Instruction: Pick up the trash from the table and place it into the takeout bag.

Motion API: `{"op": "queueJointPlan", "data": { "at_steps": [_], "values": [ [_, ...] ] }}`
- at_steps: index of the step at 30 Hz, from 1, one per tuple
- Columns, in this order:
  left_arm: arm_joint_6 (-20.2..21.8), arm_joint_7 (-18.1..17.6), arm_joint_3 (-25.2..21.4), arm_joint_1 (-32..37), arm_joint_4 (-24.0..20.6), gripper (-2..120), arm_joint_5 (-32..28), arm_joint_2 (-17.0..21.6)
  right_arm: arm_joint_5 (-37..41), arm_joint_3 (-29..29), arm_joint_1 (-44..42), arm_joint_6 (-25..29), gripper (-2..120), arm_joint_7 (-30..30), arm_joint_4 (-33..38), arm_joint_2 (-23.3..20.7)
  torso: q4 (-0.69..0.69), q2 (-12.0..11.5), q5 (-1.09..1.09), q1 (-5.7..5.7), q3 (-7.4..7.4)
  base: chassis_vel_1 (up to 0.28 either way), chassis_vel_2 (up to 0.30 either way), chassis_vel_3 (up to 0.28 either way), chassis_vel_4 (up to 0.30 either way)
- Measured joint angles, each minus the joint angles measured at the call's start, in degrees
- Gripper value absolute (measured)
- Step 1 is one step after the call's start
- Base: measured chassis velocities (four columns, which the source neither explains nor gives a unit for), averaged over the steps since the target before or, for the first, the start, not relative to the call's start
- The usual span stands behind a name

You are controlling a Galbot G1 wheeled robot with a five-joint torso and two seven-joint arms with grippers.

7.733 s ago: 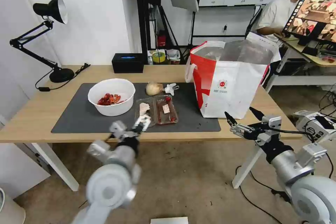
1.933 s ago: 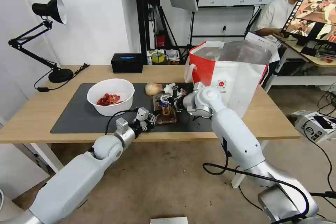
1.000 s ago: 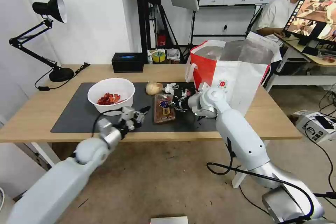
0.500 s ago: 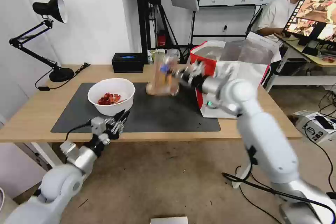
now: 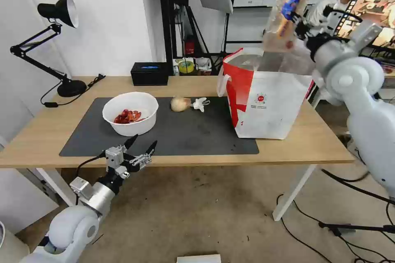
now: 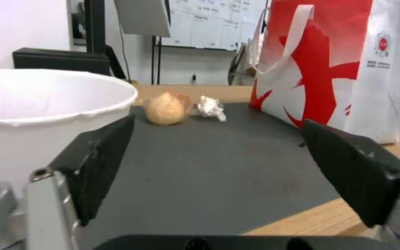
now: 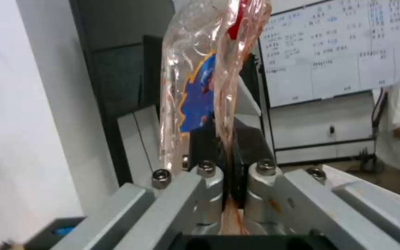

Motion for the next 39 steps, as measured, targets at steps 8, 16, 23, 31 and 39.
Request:
{"op": "queueJointPlan", "data": {
  "at_steps": [8,16,23,31,39],
  "values": [
    [0.23,-0.33,2.41,-1.84,0.76,100,0.30,0.01,-0.02,-3.79,-0.37,2.07,1,0.19,-4.77,2.07,0.02,0.00,0.00,0.01,0.01,0.000,0.000,0.000,0.000],
    [0.27,-0.46,1.84,-1.34,0.75,100,0.31,0.52,15.66,-1.87,-0.30,-4.16,13,8.48,-3.29,4.38,0.02,0.00,-0.04,0.00,0.01,0.000,0.000,0.000,0.000],
    [0.32,-0.51,1.78,-1.48,0.97,100,0.80,0.88,25.38,-0.36,0.05,-6.55,37,13.10,-1.39,4.44,0.02,0.00,-0.02,0.01,0.01,0.000,0.000,0.000,0.000],
    [0.47,-0.51,2.15,-2.02,1.03,100,1.15,1.08,26.33,0.50,-0.63,-7.00,68,13.27,-0.67,3.03,0.01,0.00,0.00,0.01,0.01,0.000,0.000,0.000,0.000],
    [-0.40,-0.75,0.06,-1.88,0.27,100,0.99,1.21,24.01,0.86,-3.86,-2.55,96,-2.66,6.99,0.58,0.01,0.00,-0.03,0.00,0.00,0.000,0.000,0.000,0.000]
  ]
}}
